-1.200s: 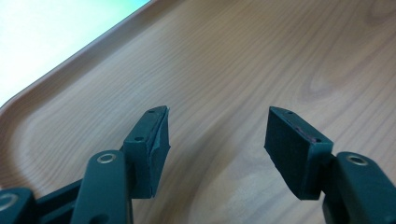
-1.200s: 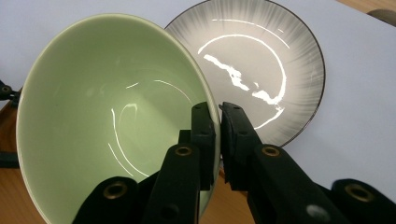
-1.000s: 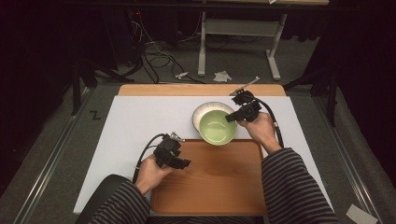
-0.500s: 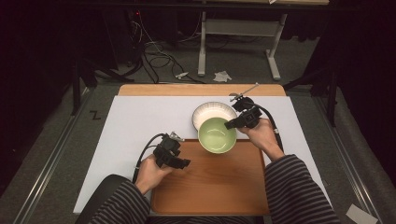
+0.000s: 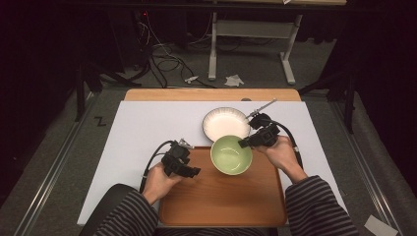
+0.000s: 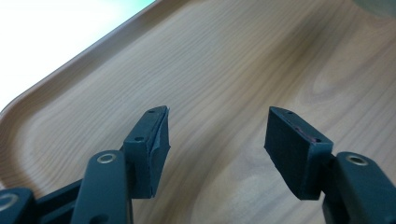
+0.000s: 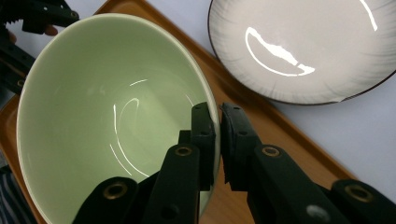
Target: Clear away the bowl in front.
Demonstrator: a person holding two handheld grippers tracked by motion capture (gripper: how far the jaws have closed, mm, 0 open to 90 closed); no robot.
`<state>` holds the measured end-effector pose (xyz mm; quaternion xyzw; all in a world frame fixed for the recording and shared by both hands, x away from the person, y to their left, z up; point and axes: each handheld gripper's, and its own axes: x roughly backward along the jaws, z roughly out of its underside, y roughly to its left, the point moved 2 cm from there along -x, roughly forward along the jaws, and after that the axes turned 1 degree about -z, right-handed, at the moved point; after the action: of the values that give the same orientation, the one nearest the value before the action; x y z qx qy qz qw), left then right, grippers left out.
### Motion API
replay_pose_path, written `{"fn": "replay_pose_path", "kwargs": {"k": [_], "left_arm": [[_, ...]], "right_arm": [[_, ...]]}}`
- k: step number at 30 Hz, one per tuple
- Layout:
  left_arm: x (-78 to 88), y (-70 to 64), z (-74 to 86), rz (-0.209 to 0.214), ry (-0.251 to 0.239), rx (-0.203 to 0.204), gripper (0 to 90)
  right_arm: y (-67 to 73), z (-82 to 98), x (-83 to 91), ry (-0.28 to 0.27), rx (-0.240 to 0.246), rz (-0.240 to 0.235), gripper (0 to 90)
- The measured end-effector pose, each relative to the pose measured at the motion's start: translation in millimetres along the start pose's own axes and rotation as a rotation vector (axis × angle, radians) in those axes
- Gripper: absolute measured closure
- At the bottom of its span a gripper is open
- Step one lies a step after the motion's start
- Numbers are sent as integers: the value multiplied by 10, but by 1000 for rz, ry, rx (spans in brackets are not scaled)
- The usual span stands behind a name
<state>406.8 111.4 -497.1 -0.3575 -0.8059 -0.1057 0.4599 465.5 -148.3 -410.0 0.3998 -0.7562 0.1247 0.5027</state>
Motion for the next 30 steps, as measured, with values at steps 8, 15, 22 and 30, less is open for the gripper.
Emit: {"fn": "replay_pose_path", "kwargs": {"k": [8,15,22,30], "left_arm": [[2,4,0,-2,-2,1,399],[3,8,-1,-3,-3,3,399],[4,8,0,-3,-3,4,399],[6,10,0,1,-2,4,399]], "right_arm": [[55,99,-60,29,7,-13,863],[104,179,-146,61,21,-34,862],[118,231,-260,91,22,-46,863],[118,251,-333,109,16,-48,862]]}}
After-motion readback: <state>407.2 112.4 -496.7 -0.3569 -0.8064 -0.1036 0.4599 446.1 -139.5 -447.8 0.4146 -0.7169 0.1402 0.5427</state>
